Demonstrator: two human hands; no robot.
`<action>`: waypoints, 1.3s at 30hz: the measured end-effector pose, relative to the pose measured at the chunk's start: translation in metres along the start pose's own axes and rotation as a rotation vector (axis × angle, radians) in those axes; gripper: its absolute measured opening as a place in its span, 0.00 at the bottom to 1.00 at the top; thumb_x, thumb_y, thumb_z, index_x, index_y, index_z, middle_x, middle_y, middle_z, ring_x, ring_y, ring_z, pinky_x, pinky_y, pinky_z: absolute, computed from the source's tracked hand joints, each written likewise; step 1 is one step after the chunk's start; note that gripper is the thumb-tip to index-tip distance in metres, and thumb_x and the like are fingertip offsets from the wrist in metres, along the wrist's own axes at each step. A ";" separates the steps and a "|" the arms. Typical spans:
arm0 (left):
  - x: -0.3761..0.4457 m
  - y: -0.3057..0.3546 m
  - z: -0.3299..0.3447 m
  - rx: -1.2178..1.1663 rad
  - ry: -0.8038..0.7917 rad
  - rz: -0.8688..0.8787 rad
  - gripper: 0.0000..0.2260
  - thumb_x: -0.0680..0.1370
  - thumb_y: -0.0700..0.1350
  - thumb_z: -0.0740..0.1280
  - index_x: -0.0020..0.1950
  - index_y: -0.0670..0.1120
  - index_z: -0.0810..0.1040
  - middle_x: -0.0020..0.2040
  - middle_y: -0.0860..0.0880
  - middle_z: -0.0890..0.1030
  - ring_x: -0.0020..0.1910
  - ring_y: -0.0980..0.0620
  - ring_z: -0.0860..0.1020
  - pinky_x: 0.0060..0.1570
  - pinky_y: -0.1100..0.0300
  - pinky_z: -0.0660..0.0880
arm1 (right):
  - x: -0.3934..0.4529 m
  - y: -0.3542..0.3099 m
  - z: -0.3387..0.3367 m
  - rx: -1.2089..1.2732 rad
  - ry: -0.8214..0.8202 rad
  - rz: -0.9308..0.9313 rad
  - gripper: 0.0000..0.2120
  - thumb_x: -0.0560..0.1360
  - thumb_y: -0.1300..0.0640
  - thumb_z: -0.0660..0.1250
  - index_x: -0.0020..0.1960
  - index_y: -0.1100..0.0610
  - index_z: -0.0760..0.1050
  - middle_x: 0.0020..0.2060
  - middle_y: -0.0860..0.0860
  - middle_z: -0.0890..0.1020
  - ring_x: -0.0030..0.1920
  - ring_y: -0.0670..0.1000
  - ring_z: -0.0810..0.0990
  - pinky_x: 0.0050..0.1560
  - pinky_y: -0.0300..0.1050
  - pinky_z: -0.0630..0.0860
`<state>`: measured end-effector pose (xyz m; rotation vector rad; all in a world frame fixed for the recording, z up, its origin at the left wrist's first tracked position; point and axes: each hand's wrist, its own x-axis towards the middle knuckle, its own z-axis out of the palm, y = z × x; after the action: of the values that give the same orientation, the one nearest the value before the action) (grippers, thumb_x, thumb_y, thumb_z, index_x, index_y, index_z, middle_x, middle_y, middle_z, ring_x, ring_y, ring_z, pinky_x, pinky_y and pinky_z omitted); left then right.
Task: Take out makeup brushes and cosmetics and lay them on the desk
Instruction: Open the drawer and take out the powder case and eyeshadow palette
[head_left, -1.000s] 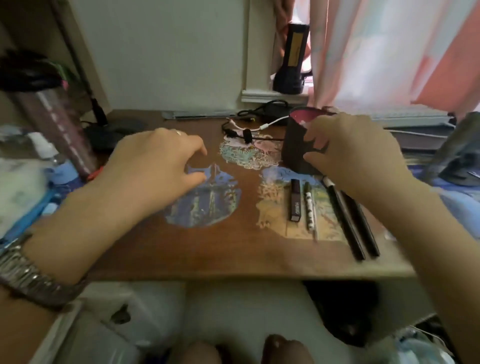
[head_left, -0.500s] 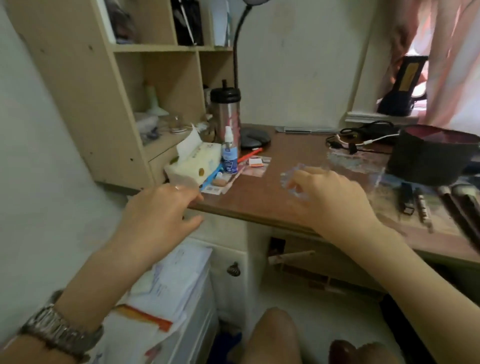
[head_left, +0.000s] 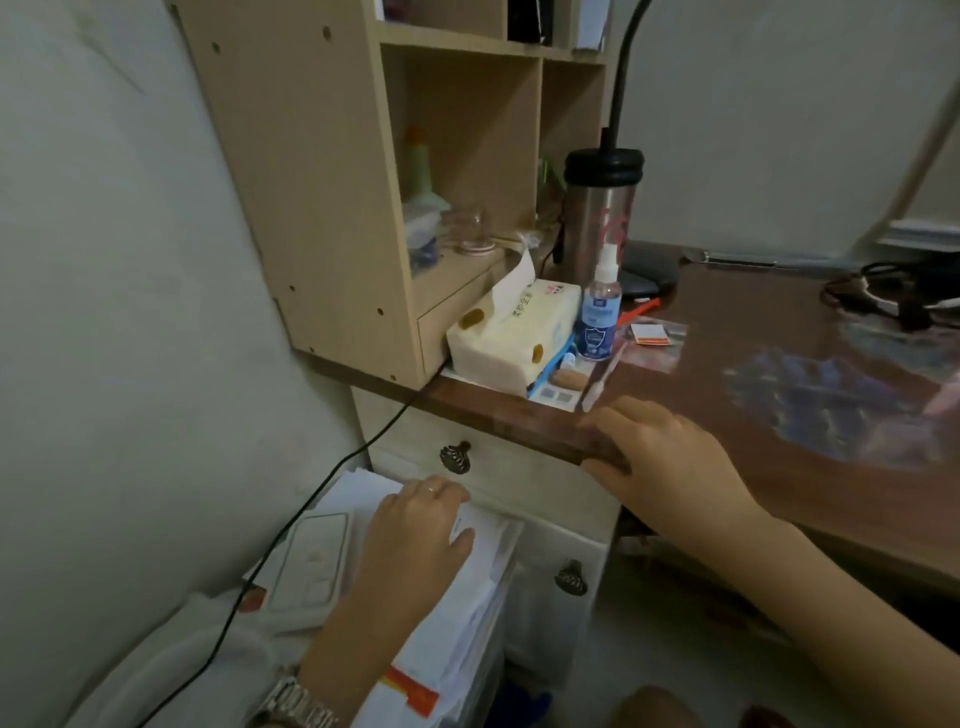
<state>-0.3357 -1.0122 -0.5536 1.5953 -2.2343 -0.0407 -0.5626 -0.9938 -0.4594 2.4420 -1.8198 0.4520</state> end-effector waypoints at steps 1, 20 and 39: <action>0.006 -0.003 0.008 -0.002 0.002 0.007 0.15 0.67 0.45 0.76 0.52 0.45 0.82 0.50 0.46 0.83 0.46 0.46 0.82 0.44 0.54 0.77 | 0.004 0.003 0.005 0.000 -0.002 -0.007 0.15 0.75 0.49 0.65 0.61 0.48 0.72 0.54 0.48 0.78 0.52 0.49 0.75 0.51 0.45 0.76; 0.056 -0.034 0.058 -0.223 -0.050 -0.016 0.24 0.74 0.42 0.69 0.68 0.42 0.69 0.69 0.41 0.70 0.66 0.44 0.69 0.65 0.49 0.69 | 0.014 0.023 0.022 -0.008 0.047 -0.053 0.17 0.70 0.48 0.66 0.56 0.50 0.80 0.48 0.52 0.81 0.46 0.55 0.76 0.42 0.56 0.77; -0.007 -0.034 0.046 -0.429 0.056 -0.143 0.20 0.78 0.50 0.63 0.69 0.49 0.68 0.71 0.50 0.69 0.68 0.52 0.68 0.67 0.53 0.67 | 0.011 0.026 0.031 0.109 0.116 -0.029 0.16 0.71 0.49 0.68 0.58 0.49 0.78 0.49 0.51 0.79 0.48 0.53 0.74 0.45 0.57 0.77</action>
<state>-0.3182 -1.0268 -0.6064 1.4885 -1.9012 -0.4757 -0.5785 -1.0192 -0.4891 2.4501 -1.7558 0.6931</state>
